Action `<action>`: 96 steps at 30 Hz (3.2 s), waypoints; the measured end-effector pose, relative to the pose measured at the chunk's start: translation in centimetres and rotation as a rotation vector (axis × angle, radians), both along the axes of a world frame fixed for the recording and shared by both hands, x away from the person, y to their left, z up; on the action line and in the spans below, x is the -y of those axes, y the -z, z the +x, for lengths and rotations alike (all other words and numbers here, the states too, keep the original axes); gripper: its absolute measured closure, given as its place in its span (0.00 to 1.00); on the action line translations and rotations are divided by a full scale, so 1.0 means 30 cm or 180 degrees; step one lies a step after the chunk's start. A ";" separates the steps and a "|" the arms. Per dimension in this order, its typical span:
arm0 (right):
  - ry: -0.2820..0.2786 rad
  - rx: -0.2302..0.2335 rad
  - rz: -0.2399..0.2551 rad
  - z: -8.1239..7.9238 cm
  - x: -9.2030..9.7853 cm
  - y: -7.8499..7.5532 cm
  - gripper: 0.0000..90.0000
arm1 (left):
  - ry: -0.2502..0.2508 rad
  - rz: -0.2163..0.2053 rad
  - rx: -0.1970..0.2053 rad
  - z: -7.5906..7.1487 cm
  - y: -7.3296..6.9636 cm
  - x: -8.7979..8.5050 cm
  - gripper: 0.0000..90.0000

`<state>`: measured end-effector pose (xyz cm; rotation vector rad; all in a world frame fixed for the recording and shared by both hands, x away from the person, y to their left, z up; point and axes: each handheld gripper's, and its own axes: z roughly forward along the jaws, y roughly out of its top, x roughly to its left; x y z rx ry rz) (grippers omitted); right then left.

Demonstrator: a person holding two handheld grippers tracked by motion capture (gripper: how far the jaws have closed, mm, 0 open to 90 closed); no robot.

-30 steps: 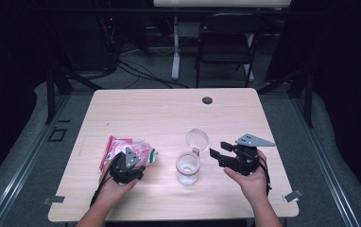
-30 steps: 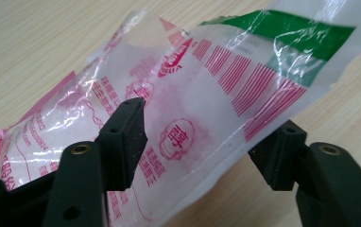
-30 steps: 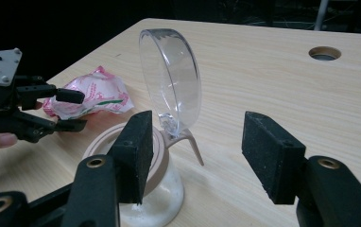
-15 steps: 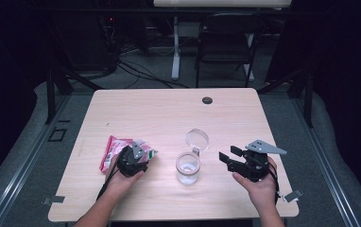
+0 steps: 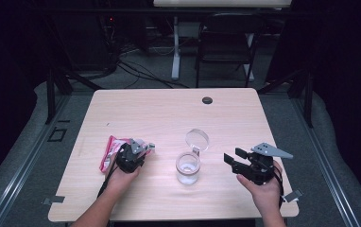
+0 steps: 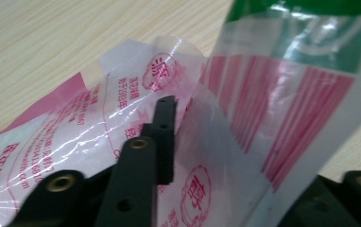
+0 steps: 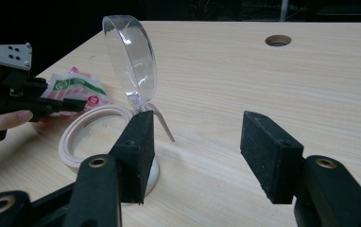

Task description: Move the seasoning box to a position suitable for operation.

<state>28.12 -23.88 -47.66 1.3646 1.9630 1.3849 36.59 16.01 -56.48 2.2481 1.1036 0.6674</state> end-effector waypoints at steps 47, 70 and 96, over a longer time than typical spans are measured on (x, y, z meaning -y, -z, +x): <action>-0.0207 -0.0042 0.0249 0.097 -0.037 0.007 0.52 | -0.0604 -0.0675 0.0092 0.020 -0.378 -0.380 1.00; -0.0240 -0.0058 0.0343 0.117 -0.036 0.003 0.52 | 0.0055 -0.0729 0.0076 0.006 -0.532 -0.262 1.00; -0.0603 0.0226 -0.0071 0.078 -0.086 -0.062 0.76 | 0.1149 -0.0809 -0.0004 -0.180 -0.349 -0.018 1.00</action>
